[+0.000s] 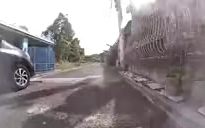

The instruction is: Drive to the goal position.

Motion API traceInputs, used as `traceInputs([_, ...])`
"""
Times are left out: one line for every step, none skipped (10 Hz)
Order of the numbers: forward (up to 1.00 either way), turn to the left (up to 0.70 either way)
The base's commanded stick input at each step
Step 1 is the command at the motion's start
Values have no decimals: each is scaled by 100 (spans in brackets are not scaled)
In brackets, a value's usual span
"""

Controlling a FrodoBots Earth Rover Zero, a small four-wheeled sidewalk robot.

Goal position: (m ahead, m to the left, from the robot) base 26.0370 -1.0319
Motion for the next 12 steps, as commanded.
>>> traceInputs([85, 0])
traceInputs([85, 0])
traceInputs([85, 20])
traceInputs([85, 30])
traceInputs([85, 5])
traceInputs([85, 0])
traceInputs([85, 0])
traceInputs([85, 0])
traceInputs([85, 0])
traceInputs([85, 0])
traceInputs([85, 0])
traceInputs([85, 0])
